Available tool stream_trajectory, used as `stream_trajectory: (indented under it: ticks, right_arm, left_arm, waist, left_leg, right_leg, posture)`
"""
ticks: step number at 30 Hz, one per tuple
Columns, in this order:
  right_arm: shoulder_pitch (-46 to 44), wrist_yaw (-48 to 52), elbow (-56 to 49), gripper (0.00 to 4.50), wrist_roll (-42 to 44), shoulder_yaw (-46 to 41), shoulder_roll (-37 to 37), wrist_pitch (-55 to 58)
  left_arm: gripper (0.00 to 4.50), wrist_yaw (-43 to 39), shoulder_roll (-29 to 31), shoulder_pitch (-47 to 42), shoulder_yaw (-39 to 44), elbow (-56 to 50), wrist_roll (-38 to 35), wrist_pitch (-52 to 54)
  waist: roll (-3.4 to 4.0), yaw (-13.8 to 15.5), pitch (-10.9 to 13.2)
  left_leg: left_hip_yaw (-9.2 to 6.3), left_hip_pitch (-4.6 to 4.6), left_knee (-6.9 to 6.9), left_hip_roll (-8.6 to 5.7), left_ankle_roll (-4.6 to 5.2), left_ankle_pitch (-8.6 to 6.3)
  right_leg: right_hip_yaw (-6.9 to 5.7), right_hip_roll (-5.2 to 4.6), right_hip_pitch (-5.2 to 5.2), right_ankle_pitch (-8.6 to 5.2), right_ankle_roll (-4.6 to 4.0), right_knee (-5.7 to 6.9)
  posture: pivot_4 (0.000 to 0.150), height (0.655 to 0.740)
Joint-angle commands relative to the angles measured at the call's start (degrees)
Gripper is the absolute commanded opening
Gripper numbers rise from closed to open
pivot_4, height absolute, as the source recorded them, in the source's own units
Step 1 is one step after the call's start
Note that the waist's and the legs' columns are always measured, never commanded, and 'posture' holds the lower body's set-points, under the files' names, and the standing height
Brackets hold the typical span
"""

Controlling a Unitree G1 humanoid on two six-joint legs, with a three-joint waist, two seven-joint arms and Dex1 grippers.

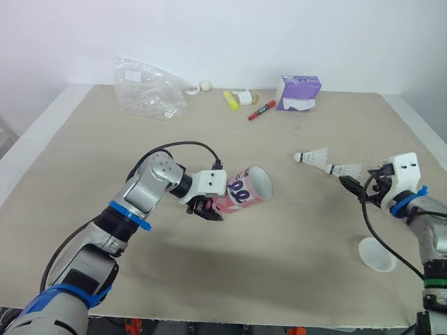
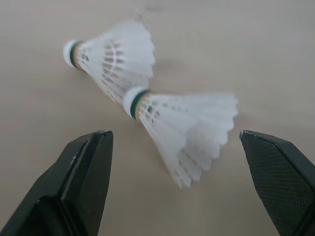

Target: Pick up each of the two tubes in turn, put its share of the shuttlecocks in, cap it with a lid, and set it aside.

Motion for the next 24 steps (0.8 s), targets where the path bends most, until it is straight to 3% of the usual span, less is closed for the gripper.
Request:
stream_trajectory:
  ticks: [1,13,17,23,24]
  right_arm:
    - [-2.0,0.1,2.7,4.42,-0.3,-0.7,-0.1,-1.7]
    - [-5.2,2.4,3.8,4.42,0.0,0.1,2.0,-0.9]
    - [-5.9,2.3,4.7,3.14,-0.3,0.3,2.7,-1.0]
    - [-7.0,1.4,6.8,0.04,-0.6,-0.3,3.1,-1.7]
    - [-7.1,1.4,7.0,0.04,-0.6,-0.3,3.1,-1.8]
  left_arm:
    - [2.57,-0.5,-0.3,1.7,-2.0,-1.4,-0.2,1.0]
    - [2.57,0.1,-0.1,2.0,-2.1,-1.8,-0.2,1.3]
    - [2.57,0.3,-0.1,2.1,-2.0,-1.9,-0.4,1.4]
    - [2.57,0.3,0.1,2.6,-2.1,-2.3,-0.4,1.6]
    - [2.57,0.3,0.0,2.6,-2.1,-2.3,-0.4,1.6]
  waist:
    - [0.00,0.0,0.0]
    - [0.01,-0.3,0.0]
    - [0.01,-0.3,0.0]
    - [0.02,-0.3,0.0]
    - [0.02,-0.3,0.0]
  left_leg:
    - [0.01,0.00,0.00,0.00,0.00,0.00]
    - [0.01,0.01,0.00,0.00,0.01,-0.01]
    - [0.02,0.01,0.00,-0.01,0.01,-0.01]
    - [0.02,0.02,0.00,-0.01,0.01,-0.01]
    - [0.03,0.02,0.00,-0.01,0.01,-0.01]
  right_leg:
    - [0.01,0.00,0.00,0.00,0.00,0.00]
    - [0.02,0.00,0.01,0.02,0.02,0.00]
    - [0.03,-0.02,0.01,0.02,0.03,0.00]
    - [0.03,-0.02,0.02,0.04,0.04,0.00]
    - [0.04,-0.02,0.02,0.03,0.04,0.00]
  posture:
    - [0.150,0.7400]
    - [0.150,0.7400]
    - [0.150,0.7400]
    - [0.150,0.7400]
    - [0.150,0.7400]
